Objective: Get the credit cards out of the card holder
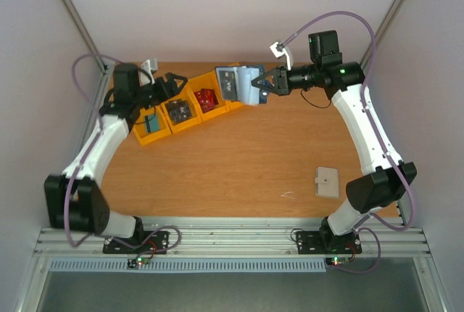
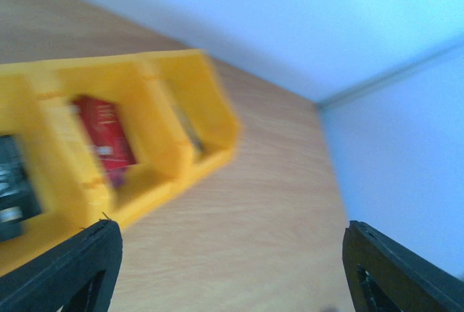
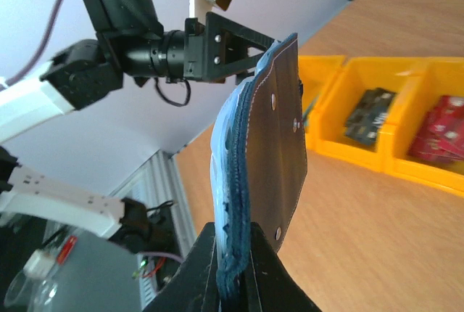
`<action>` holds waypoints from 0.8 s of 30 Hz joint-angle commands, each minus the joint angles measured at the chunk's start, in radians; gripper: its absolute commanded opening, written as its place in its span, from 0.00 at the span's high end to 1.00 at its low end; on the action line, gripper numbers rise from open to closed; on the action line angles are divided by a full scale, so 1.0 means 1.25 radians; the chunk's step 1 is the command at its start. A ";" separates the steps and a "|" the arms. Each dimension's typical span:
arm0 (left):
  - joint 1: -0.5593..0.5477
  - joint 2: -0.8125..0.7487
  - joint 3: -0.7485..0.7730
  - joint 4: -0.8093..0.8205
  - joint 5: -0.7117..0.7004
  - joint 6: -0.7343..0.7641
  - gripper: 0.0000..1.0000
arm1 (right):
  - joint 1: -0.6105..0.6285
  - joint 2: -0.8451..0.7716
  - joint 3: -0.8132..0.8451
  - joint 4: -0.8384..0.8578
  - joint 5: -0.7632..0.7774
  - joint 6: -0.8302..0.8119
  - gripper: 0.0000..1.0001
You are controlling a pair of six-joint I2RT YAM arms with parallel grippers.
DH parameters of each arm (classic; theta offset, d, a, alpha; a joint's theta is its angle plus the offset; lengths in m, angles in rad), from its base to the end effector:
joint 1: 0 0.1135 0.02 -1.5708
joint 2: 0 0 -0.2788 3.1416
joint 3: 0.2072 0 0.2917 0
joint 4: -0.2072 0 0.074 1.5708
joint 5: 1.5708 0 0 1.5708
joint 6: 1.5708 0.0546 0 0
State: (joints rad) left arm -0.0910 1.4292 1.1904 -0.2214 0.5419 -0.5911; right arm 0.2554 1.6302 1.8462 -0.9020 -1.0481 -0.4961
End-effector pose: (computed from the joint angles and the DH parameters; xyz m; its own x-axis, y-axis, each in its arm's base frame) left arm 0.3763 -0.0626 0.3267 -0.6671 -0.4185 -0.6163 0.2003 0.6960 -0.6895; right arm 0.3566 0.1420 0.4475 -0.1702 -0.2900 -0.9418 -0.9732 0.1997 0.1144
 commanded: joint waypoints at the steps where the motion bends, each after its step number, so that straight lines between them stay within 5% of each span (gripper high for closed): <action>1: -0.019 -0.131 -0.127 0.340 0.361 0.100 0.01 | 0.060 -0.061 -0.008 -0.092 -0.083 -0.102 0.99; 12: -0.051 -0.393 -0.281 0.354 0.597 0.141 0.01 | 0.222 -0.085 0.018 -0.142 -0.094 -0.130 0.99; 24: -0.076 -0.490 -0.304 0.272 0.573 0.274 0.01 | 0.225 -0.142 0.004 -0.134 -0.036 -0.102 0.99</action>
State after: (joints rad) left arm -0.1593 0.8196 0.8013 0.1238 1.2713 -0.3408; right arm 0.5323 1.4776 1.8435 -1.0668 -1.0939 -0.6365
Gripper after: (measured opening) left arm 0.993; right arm 0.051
